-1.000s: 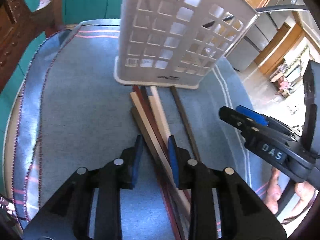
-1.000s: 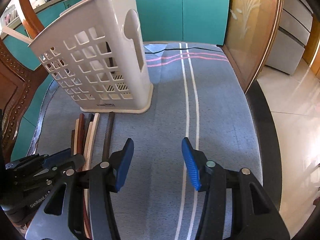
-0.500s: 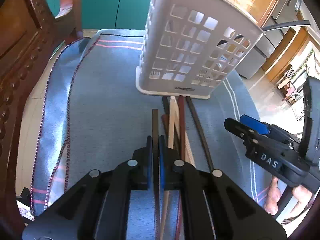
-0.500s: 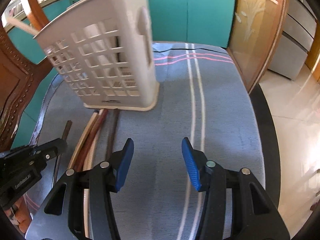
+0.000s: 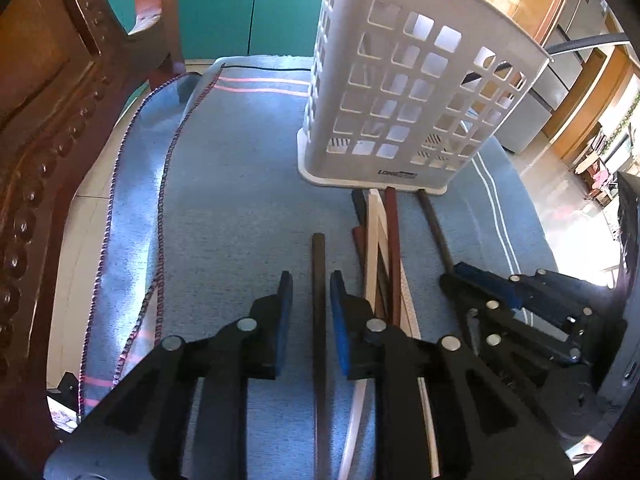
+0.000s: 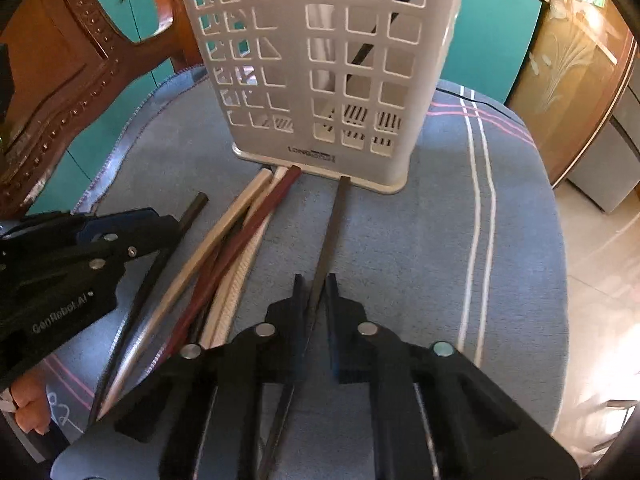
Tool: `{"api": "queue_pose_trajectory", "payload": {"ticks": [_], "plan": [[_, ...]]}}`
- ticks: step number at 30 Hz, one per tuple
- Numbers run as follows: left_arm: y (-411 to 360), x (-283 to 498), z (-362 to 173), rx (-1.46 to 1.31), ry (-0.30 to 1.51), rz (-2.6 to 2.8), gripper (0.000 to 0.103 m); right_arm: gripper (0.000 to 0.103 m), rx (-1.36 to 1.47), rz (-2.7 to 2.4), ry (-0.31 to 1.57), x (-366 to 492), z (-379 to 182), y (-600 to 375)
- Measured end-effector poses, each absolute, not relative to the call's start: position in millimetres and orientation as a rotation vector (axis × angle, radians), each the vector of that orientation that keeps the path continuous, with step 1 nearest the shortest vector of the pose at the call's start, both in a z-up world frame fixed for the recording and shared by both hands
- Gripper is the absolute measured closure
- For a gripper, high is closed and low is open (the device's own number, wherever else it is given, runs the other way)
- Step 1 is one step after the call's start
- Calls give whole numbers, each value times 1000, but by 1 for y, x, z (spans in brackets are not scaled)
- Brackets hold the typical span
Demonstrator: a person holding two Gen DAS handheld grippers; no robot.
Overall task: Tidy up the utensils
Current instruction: 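Grasp a dark brown chopstick with the left tool while the right grasps a black chopstick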
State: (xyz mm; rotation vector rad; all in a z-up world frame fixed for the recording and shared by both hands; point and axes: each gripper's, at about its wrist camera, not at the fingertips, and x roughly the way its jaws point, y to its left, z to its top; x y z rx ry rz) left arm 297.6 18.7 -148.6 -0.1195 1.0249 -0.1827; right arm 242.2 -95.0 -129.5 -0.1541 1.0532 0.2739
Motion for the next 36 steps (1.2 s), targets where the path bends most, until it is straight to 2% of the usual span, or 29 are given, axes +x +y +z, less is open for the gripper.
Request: {"api": "queue_pose_trajectory", "payload": {"ticks": [10, 12, 16, 23, 31, 36], "plan": [[17, 299, -149, -65, 1017, -141, 76, 92, -74, 153, 1081, 253, -123, -126], [16, 300, -150, -57, 1017, -135, 74, 90, -67, 147, 1069, 253, -121, -127], [14, 299, -151, -33, 1012, -128, 73, 77, -67, 146, 1061, 257, -117, -128], [11, 297, -150, 10, 1001, -113, 73, 68, -78, 139, 1066, 254, -124, -127], [5, 292, -147, 84, 980, -90, 82, 68, -90, 130, 1061, 254, -127, -122], [10, 291, -146, 83, 983, -64, 82, 68, -97, 121, 1057, 253, -128, -119]]}}
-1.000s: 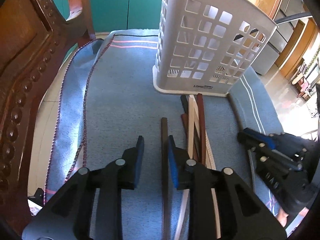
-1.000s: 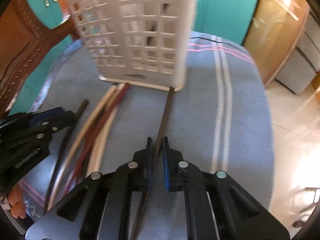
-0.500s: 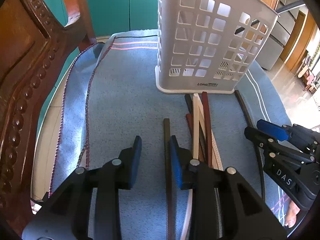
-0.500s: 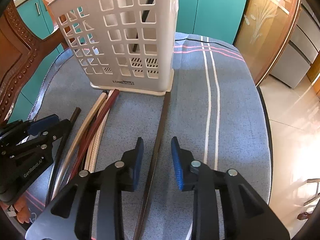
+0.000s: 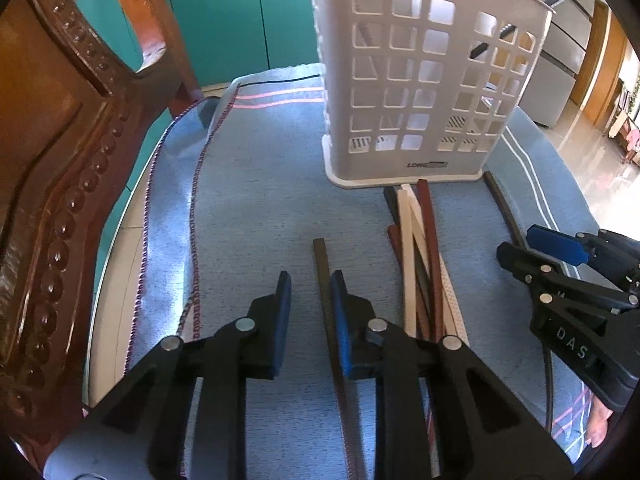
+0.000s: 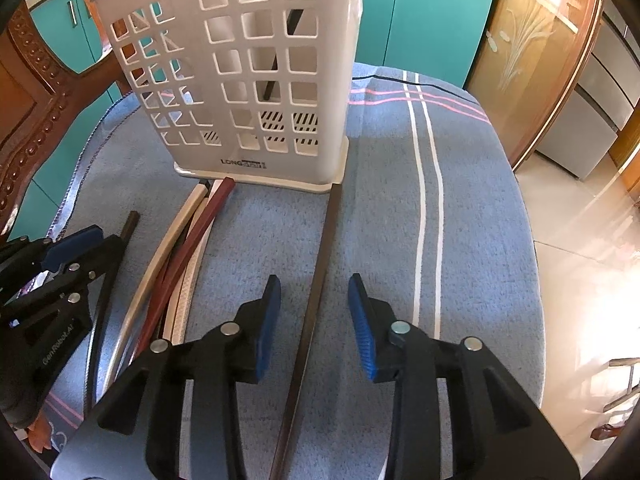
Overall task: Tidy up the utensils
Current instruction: 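Grasp a dark brown chopstick with the left tool while the right grasps a black chopstick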
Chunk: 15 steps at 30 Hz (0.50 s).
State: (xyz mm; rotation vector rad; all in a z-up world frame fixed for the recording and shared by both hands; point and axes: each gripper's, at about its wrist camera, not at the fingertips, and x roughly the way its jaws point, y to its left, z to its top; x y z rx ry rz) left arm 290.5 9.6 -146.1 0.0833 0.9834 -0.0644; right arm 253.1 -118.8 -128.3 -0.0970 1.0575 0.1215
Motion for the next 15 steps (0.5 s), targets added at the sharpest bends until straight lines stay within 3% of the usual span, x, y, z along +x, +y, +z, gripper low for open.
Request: {"api": "queue_pose_trajectory", "payload": {"ticks": [15], "plan": [[14, 305, -154, 49, 1011, -46, 78, 64, -95, 97, 1022, 265, -131, -118]]}}
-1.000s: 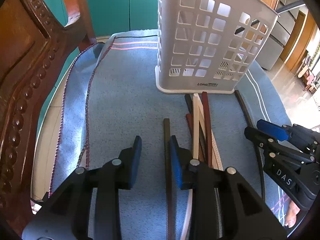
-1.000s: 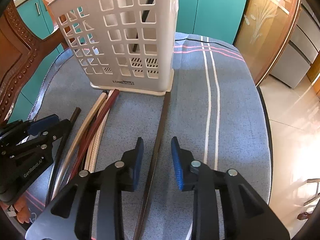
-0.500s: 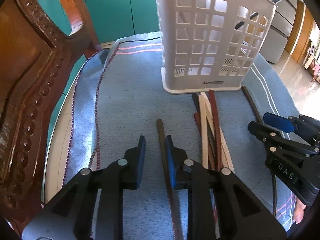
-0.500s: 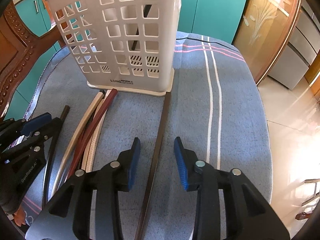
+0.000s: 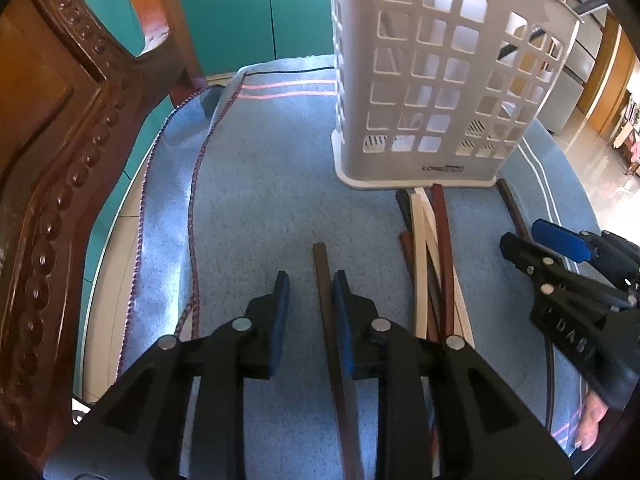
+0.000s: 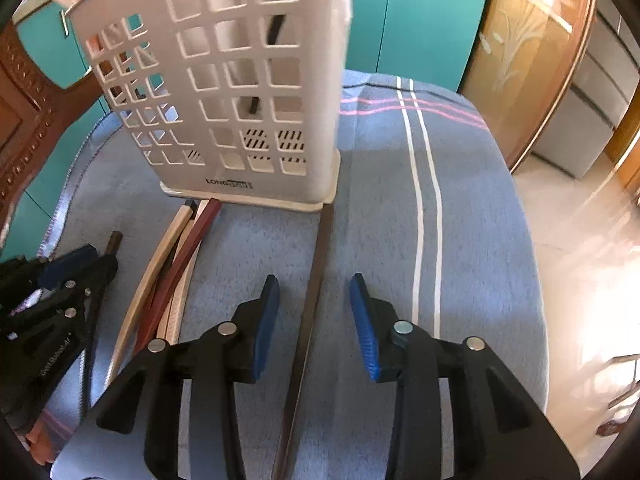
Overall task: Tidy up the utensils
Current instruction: 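Grasp a dark brown chopstick with the left tool while the right grasps a black chopstick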
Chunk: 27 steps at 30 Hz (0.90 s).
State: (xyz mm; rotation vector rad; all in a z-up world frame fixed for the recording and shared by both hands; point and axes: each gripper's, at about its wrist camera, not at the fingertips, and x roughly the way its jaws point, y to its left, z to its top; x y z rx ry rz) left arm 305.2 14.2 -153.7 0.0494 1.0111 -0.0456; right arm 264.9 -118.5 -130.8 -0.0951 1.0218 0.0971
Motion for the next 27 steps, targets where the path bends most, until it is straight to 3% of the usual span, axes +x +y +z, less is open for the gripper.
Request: {"api": "queue_pose_trajectory", "payload": {"ticks": [12, 27], "plan": [[9, 308, -153, 95, 1003, 7, 63, 63, -139, 74, 991, 263, -133, -105], [9, 302, -150, 103, 1001, 2, 65, 63, -86, 81, 1005, 270, -131, -121]]}}
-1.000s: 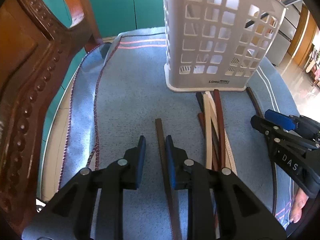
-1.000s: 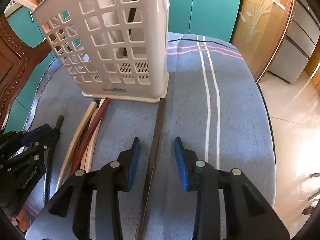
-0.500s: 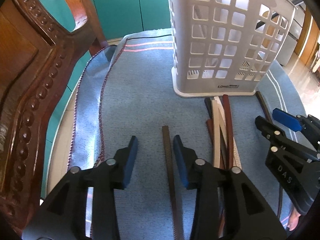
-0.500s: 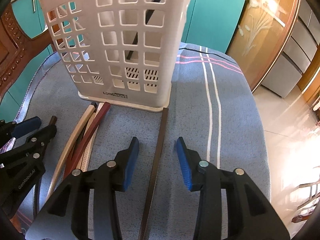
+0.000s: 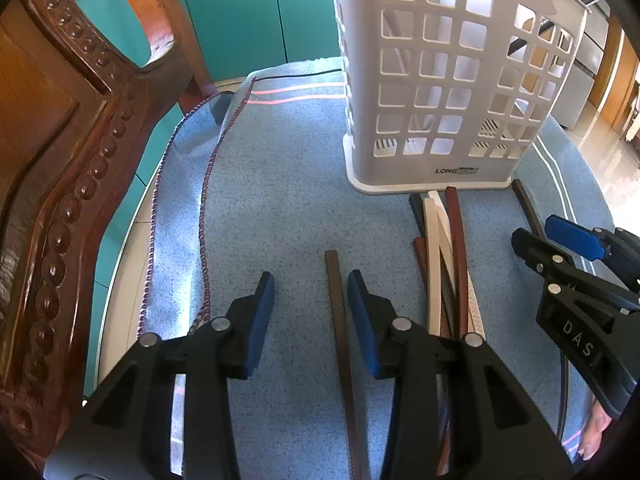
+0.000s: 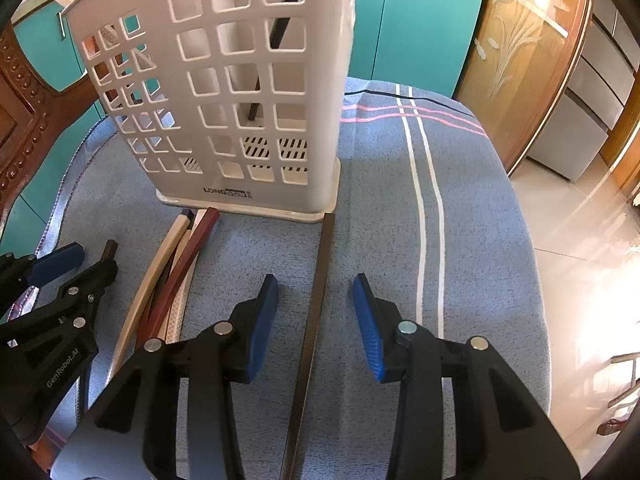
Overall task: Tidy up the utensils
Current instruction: 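Grasp a dark brown chopstick with the left tool while the right grasps a black chopstick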
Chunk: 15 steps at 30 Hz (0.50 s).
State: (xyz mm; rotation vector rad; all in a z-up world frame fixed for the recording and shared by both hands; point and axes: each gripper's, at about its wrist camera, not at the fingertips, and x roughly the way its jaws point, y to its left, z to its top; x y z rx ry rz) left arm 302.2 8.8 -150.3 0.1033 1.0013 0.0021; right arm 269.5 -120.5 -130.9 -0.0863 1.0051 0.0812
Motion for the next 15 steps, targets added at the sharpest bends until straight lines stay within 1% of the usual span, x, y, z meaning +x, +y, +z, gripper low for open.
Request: {"api": "queue_pose_trajectory", "payload": {"ticks": [3, 5, 6, 8, 9, 10, 13, 15], "plan": [[7, 301, -150, 106, 1002, -14, 72, 66, -86, 83, 1004, 268, -131, -119], [4, 299, -150, 111, 1001, -21, 77, 72, -92, 99, 1003, 268, -130, -117], [2, 299, -150, 113, 1002, -25, 78, 78, -97, 108, 1002, 267, -130, -115], [1, 299, -150, 108, 1003, -32, 82, 81, -112, 112, 999, 265, -130, -109], [1, 299, -150, 104, 1004, -33, 83, 85, -117, 116, 997, 265, -130, -108], [1, 299, -150, 98, 1005, -36, 85, 91, -114, 128, 998, 265, -130, -108], [1, 298, -149, 87, 1007, -48, 94, 93, -113, 136, 997, 263, -130, -104], [2, 297, -148, 69, 1008, -52, 94, 95, -79, 147, 999, 264, -129, -108]]}}
